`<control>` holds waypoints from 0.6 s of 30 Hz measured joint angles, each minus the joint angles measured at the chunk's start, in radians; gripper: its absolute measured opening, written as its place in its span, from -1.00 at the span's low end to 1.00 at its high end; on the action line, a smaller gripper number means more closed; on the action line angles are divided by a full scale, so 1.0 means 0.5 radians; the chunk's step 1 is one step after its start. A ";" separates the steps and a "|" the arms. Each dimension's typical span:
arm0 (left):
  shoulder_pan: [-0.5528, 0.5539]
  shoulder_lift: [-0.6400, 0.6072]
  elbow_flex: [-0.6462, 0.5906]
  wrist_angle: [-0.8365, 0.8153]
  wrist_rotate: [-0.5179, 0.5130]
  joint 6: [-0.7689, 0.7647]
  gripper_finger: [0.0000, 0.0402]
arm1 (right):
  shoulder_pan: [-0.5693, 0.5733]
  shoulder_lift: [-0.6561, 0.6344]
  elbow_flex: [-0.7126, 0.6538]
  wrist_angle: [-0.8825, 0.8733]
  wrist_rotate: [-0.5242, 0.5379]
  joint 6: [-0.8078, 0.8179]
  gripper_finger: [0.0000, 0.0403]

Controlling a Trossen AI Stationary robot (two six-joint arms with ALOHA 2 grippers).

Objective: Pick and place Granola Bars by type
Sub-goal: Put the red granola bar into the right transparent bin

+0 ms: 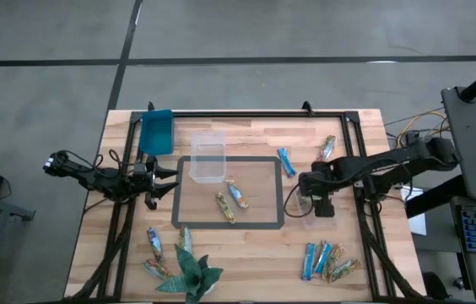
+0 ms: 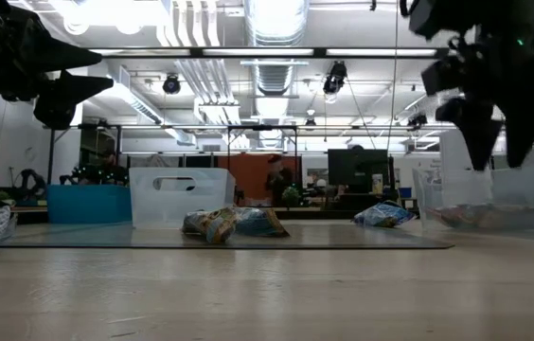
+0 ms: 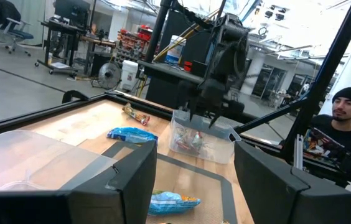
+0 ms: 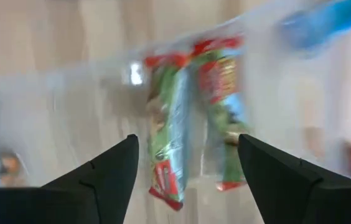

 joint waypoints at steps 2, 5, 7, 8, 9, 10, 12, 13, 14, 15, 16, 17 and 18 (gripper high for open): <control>0.000 0.000 0.000 0.000 0.000 0.000 -0.02 | -0.023 -0.047 0.085 -0.028 0.088 0.154 0.32; -0.001 -0.001 0.000 0.000 0.000 0.000 -0.02 | -0.062 -0.083 0.206 -0.037 0.221 0.409 0.33; 0.000 0.000 0.000 0.000 0.000 0.000 -0.02 | -0.096 -0.094 0.284 -0.039 0.292 0.569 0.33; -0.001 -0.001 0.000 0.000 0.000 -0.001 -0.02 | -0.114 -0.096 0.322 -0.038 0.321 0.636 0.33; 0.000 0.000 0.000 0.001 -0.001 0.000 -0.02 | -0.134 -0.104 0.358 -0.036 0.340 0.694 0.33; 0.000 0.000 0.000 0.000 0.000 0.000 -0.02 | -0.152 -0.106 0.391 -0.038 0.373 0.749 0.33; -0.001 0.000 0.001 0.000 0.000 0.000 -0.02 | -0.184 -0.110 0.469 -0.033 0.453 0.851 0.33; 0.000 0.000 0.001 0.000 -0.001 0.000 -0.02 | -0.196 -0.110 0.505 -0.033 0.503 0.908 0.33; 0.000 0.000 0.000 0.000 0.000 0.000 -0.02 | -0.209 -0.110 0.543 -0.038 0.555 0.975 0.32; 0.000 0.000 0.000 0.000 0.000 0.000 -0.02 | -0.223 -0.110 0.584 -0.037 0.613 1.049 0.32; 0.000 0.000 0.001 0.000 -0.001 -0.001 -0.02 | -0.236 -0.110 0.623 -0.037 0.686 1.130 0.31; 0.000 -0.001 0.000 0.001 -0.001 0.000 -0.02 | -0.254 -0.110 0.659 -0.038 0.762 1.208 0.30; 0.000 0.000 0.001 0.001 -0.001 0.000 -0.02 | -0.269 -0.110 0.694 -0.042 0.842 1.272 0.30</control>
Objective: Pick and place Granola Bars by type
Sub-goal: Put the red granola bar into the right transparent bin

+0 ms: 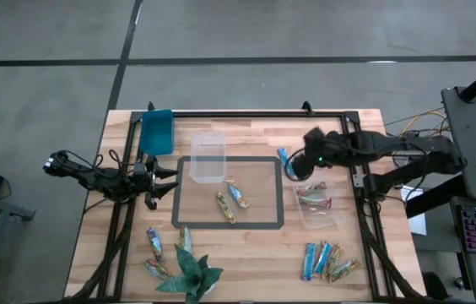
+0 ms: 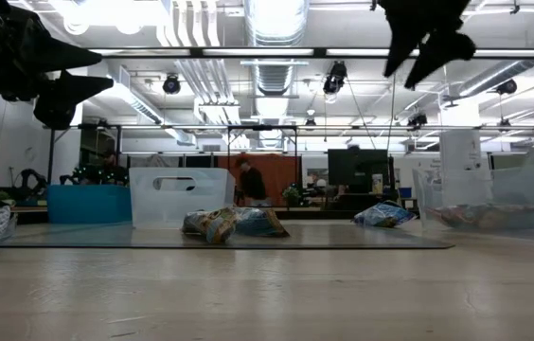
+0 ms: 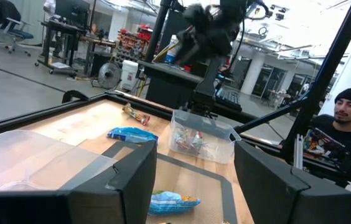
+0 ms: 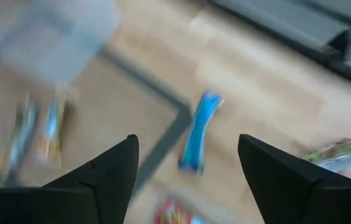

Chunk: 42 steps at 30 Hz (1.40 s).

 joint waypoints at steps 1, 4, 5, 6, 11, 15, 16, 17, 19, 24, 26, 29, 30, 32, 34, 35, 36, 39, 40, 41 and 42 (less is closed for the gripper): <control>0.000 0.000 0.000 0.000 0.000 -0.001 -0.02 | -0.018 0.000 0.030 0.000 0.098 0.047 0.29; 0.000 0.000 0.000 -0.001 0.000 -0.001 -0.02 | -0.088 0.000 0.095 -0.037 0.386 0.195 0.28; 0.000 0.000 -0.001 0.000 0.000 -0.001 -0.02 | -0.125 0.000 0.111 -0.067 0.457 0.248 0.28; -0.001 0.000 0.000 -0.001 0.001 0.000 -0.02 | -0.170 0.000 0.125 -0.100 0.499 0.286 0.28; 0.000 0.000 -0.001 -0.001 0.001 -0.001 -0.02 | -0.458 0.000 0.128 -0.154 0.535 0.423 0.42; 0.000 0.000 -0.001 0.000 0.000 0.000 -0.02 | -0.679 0.004 0.089 -0.168 0.532 0.564 0.60; 0.000 0.000 0.000 -0.001 0.000 0.000 -0.02 | -0.729 0.009 0.074 -0.168 0.532 0.601 0.64; 0.000 0.000 0.000 0.000 0.001 0.000 -0.02 | -0.777 0.019 0.057 -0.170 0.532 0.635 0.69; -0.001 -0.001 -0.001 0.000 0.001 -0.001 -0.02 | -0.859 0.048 0.021 -0.173 0.530 0.695 0.76; 0.000 0.000 0.000 -0.001 0.000 0.000 -0.02 | -1.008 0.118 -0.118 -0.171 0.470 0.929 0.83; 0.000 0.000 0.000 -0.001 0.000 0.000 -0.02 | -1.058 0.150 -0.192 -0.168 0.390 1.033 0.83; 0.000 0.000 0.000 -0.001 0.001 0.000 -0.02 | -1.094 0.192 -0.319 -0.156 0.271 1.153 0.83; 0.000 0.000 0.000 -0.001 0.000 -0.001 -0.02 | -1.098 0.204 -0.363 -0.149 0.235 1.200 0.83; -0.001 0.000 0.000 -0.001 0.000 -0.001 -0.02 | -1.098 0.227 -0.454 -0.123 0.163 1.292 0.83; 0.000 0.000 -0.001 -0.001 0.000 0.000 -0.02 | -1.098 0.248 -0.547 -0.052 0.084 1.335 0.83; 0.000 0.000 -0.001 0.000 0.000 0.000 -0.02 | -1.098 0.258 -0.591 0.002 0.046 1.345 0.83; 0.000 0.000 -0.001 -0.001 0.000 0.000 -0.02 | -1.098 0.271 -0.632 0.053 0.011 1.350 0.83; 0.000 0.000 0.000 -0.001 0.000 -0.001 -0.02 | -1.106 0.311 -0.743 0.193 -0.077 1.347 0.83; -0.001 0.000 -0.001 -0.001 0.000 -0.001 -0.02 | -1.111 0.321 -0.775 0.227 -0.103 1.345 0.83; 0.000 -0.001 -0.001 -0.001 0.000 -0.001 -0.02 | -1.116 0.333 -0.801 0.240 -0.121 1.344 0.83; 0.000 0.000 0.000 0.000 0.001 0.000 -0.02 | -1.117 0.348 -0.824 0.252 -0.132 1.344 0.83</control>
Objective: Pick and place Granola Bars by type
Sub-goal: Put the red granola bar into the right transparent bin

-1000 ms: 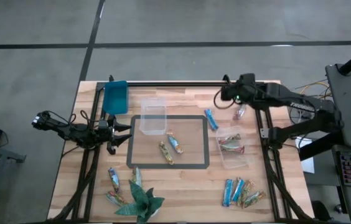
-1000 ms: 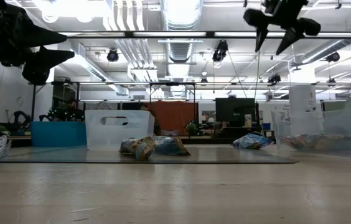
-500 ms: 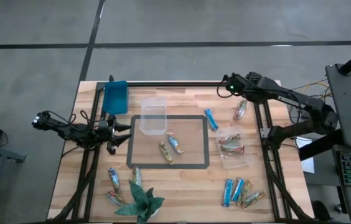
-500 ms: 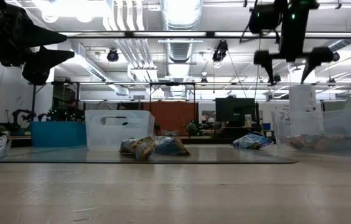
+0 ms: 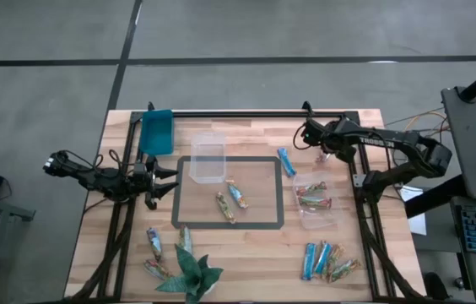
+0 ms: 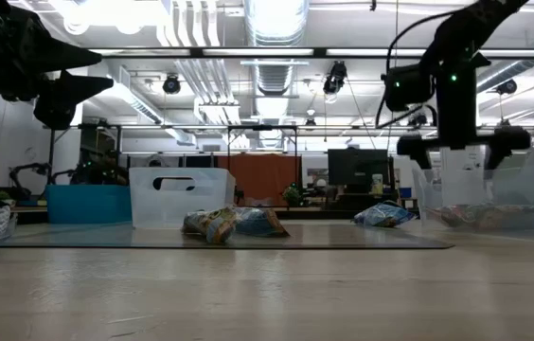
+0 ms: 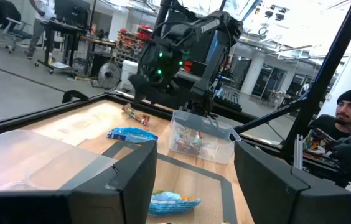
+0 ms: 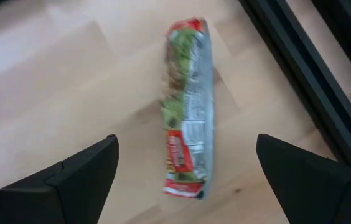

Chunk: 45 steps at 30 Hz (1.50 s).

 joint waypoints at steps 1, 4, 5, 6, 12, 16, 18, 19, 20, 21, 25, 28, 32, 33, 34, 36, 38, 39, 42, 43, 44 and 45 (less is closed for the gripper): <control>0.000 0.000 0.000 0.000 0.000 0.000 -0.02 | -0.003 0.016 -0.018 0.013 -0.015 -0.002 0.83; 0.000 0.000 0.000 0.000 -0.001 0.000 -0.02 | -0.020 0.055 -0.047 0.033 -0.032 -0.018 0.83; 0.000 0.000 0.000 0.000 -0.001 0.000 -0.02 | -0.030 0.070 -0.057 0.048 -0.034 -0.029 0.83; 0.000 0.000 0.000 0.000 -0.001 0.000 -0.02 | -0.041 0.090 -0.072 0.072 -0.039 -0.054 0.83; 0.000 0.000 0.000 0.000 0.000 0.000 -0.02 | -0.104 0.212 -0.134 0.351 -0.175 -0.206 0.83; 0.000 0.000 0.000 0.000 -0.001 0.000 -0.02 | -0.109 0.249 -0.137 0.364 -0.181 -0.216 0.83; 0.000 0.000 0.000 0.000 0.000 0.000 -0.02 | -0.116 0.255 -0.148 0.364 -0.188 -0.216 0.83; 0.000 0.000 0.000 0.000 0.000 0.000 -0.02 | -0.120 0.256 -0.152 0.363 -0.188 -0.215 0.82; 0.000 0.000 0.000 0.000 0.000 0.000 -0.02 | -0.122 0.256 -0.154 0.365 -0.188 -0.208 0.81; 0.000 0.000 0.000 0.000 -0.001 0.000 -0.02 | -0.122 0.256 -0.158 0.368 -0.187 -0.197 0.79; 0.000 0.000 0.000 0.000 -0.001 0.000 -0.02 | -0.127 0.251 -0.163 0.369 -0.193 -0.201 0.60; 0.000 0.000 0.000 0.000 0.000 0.000 -0.02 | -0.130 0.251 -0.164 0.370 -0.191 -0.228 0.40; 0.000 0.000 0.000 0.000 -0.001 0.000 -0.02 | -0.129 0.251 -0.173 0.373 -0.191 -0.221 0.13; 0.000 0.000 0.000 0.000 0.000 0.000 -0.02 | -0.130 0.251 -0.173 0.374 -0.191 -0.221 0.07; 0.000 0.000 0.000 0.000 0.000 0.000 -0.02 | -0.130 0.251 -0.173 0.375 -0.191 -0.221 0.01; 0.000 0.000 0.000 0.000 0.000 0.000 -0.02 | -0.130 0.251 -0.173 0.375 -0.187 -0.220 -0.10; 0.000 0.000 0.000 0.000 -0.001 0.000 -0.02 | -0.129 0.251 -0.173 0.376 -0.186 -0.220 -0.20; 0.000 0.000 0.000 0.000 0.000 0.000 -0.02 | -0.129 0.251 -0.173 0.376 -0.186 -0.220 -0.25; 0.000 0.000 0.000 0.000 -0.001 0.000 -0.02 | -0.129 0.251 -0.173 0.377 -0.183 -0.215 -0.39; 0.000 0.000 0.000 0.000 -0.001 0.000 -0.02 | -0.129 0.251 -0.173 0.378 -0.181 -0.215 -0.44; 0.000 0.000 0.000 0.000 0.000 0.000 -0.02 | -0.129 0.250 -0.174 0.379 -0.178 -0.215 -0.48; 0.000 0.000 0.000 0.000 0.000 0.000 -0.02 | -0.129 0.249 -0.175 0.380 -0.177 -0.215 -0.53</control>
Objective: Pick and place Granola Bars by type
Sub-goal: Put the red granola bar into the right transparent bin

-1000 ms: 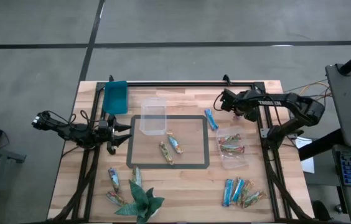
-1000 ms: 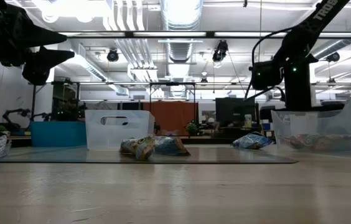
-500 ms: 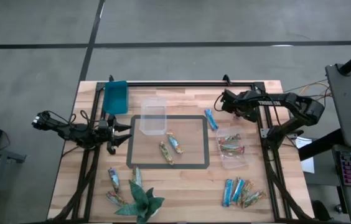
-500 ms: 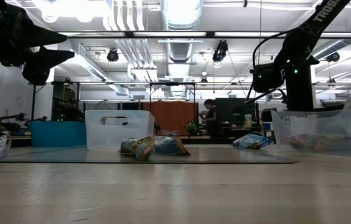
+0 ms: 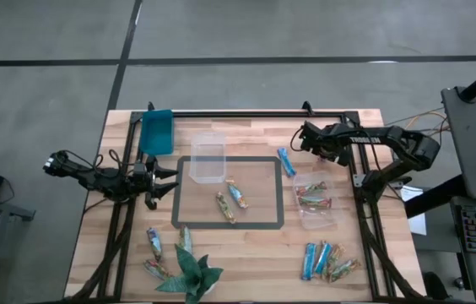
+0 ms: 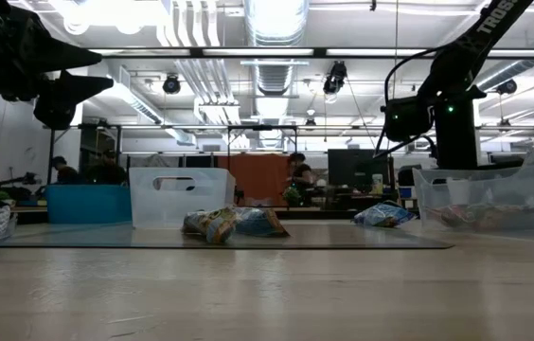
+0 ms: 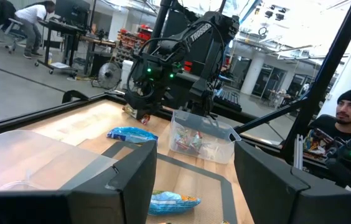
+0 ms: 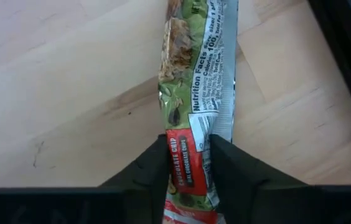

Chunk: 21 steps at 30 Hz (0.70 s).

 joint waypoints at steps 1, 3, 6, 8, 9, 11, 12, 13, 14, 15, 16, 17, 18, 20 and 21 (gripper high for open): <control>0.000 0.000 0.000 0.000 0.000 0.000 -0.02 | 0.000 -0.001 -0.001 0.000 0.001 0.000 -0.57; 0.000 0.000 0.000 -0.001 0.000 0.000 -0.02 | 0.000 -0.002 -0.004 0.001 0.006 0.000 -0.67; 0.000 0.001 0.000 -0.001 0.000 0.000 -0.02 | 0.002 -0.003 -0.011 0.002 0.016 0.000 -0.79; 0.000 0.001 0.000 0.000 0.000 0.000 -0.02 | 0.002 -0.005 -0.014 0.003 0.021 0.000 -0.86; 0.000 0.001 0.000 0.000 0.000 0.000 -0.02 | 0.002 -0.005 -0.014 0.003 0.022 0.001 -0.88; 0.000 0.000 0.000 0.000 0.000 0.000 -0.02 | 0.002 -0.006 -0.015 0.003 0.026 0.005 -0.92; 0.000 0.001 0.000 -0.001 0.000 0.000 -0.02 | 0.002 -0.006 -0.015 0.003 0.030 0.016 -0.92; -0.001 0.000 0.000 -0.001 0.000 0.000 -0.02 | 0.002 -0.007 -0.016 0.004 0.033 0.032 -0.92; 0.000 0.000 0.000 -0.001 0.000 0.000 -0.02 | 0.002 -0.011 -0.018 0.005 0.035 0.045 -0.92; 0.000 0.000 0.000 0.000 0.000 0.000 -0.02 | 0.002 -0.015 -0.019 0.005 0.035 0.047 -0.93; 0.000 0.000 0.000 0.000 0.000 0.000 -0.02 | 0.002 -0.019 -0.019 0.005 0.034 0.045 -0.93; 0.000 0.000 0.000 -0.001 0.000 0.000 -0.02 | 0.002 -0.025 -0.017 0.001 0.034 0.035 -0.93; 0.000 0.000 0.000 0.000 0.000 0.000 -0.02 | 0.001 -0.032 -0.010 -0.011 0.037 0.012 -0.93; 0.000 0.001 0.000 0.000 0.000 0.000 -0.02 | 0.000 -0.060 0.013 -0.012 0.051 -0.033 -0.93; 0.000 0.000 0.000 0.000 0.000 0.000 -0.02 | 0.000 -0.074 0.026 -0.013 0.065 -0.054 -0.93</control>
